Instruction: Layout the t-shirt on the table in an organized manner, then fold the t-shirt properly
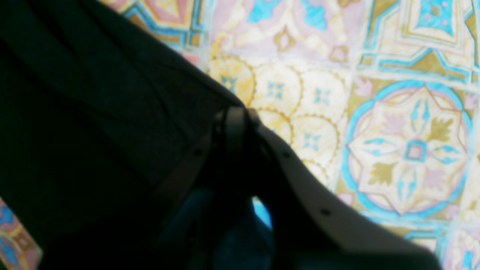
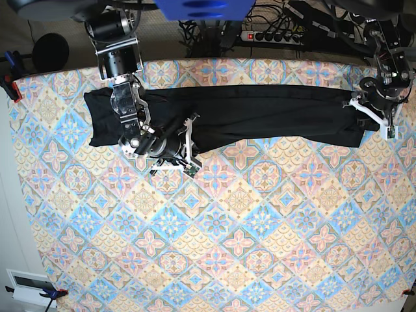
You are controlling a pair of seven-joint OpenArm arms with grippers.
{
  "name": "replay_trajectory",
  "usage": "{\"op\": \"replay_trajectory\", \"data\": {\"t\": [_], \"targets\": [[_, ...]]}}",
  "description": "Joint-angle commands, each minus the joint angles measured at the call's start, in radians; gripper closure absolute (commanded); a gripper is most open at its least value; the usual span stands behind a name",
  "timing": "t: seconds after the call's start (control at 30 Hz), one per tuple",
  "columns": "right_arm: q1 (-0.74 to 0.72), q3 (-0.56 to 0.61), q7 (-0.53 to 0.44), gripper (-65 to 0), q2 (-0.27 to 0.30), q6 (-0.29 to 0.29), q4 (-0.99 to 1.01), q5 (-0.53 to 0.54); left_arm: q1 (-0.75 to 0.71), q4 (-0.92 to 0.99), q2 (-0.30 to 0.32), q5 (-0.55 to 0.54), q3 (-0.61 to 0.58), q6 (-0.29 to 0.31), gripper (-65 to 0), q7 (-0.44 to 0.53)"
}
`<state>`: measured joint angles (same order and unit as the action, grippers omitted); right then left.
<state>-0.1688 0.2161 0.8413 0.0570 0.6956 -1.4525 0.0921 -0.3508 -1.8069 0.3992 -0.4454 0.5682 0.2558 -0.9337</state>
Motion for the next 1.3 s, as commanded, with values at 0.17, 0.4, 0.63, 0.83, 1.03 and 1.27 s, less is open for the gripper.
{"op": "replay_trajectory", "data": {"t": [0.17,0.4,0.63,0.83,1.03,1.27], "targets": [[0.07,-0.019,-0.021,0.0,0.037,0.003,-0.185,0.228,0.002,-0.012,0.019,-0.002,0.008,0.0,-27.8,0.018],[0.185,-0.119,0.028,0.0,0.06,0.003,-0.348,0.272,0.003,-0.012,0.02,0.003,0.008,-0.002,-27.8,0.025],[0.272,-0.136,0.029,0.0,0.12,0.003,-0.451,0.272,0.032,0.012,0.019,0.006,0.057,-0.002,-27.8,0.018],[0.369,-0.129,0.028,0.0,0.154,0.003,-0.469,0.271,0.072,0.104,0.024,0.001,0.125,-0.002,-27.8,0.018],[0.421,-0.123,0.029,0.0,0.154,0.003,-0.469,0.269,0.072,0.109,0.025,0.0,0.126,-0.002,-27.8,0.026],[0.415,-0.068,0.062,0.0,0.182,0.003,-0.432,0.265,0.074,0.108,0.025,0.0,0.137,-0.002,-27.8,0.026]]}}
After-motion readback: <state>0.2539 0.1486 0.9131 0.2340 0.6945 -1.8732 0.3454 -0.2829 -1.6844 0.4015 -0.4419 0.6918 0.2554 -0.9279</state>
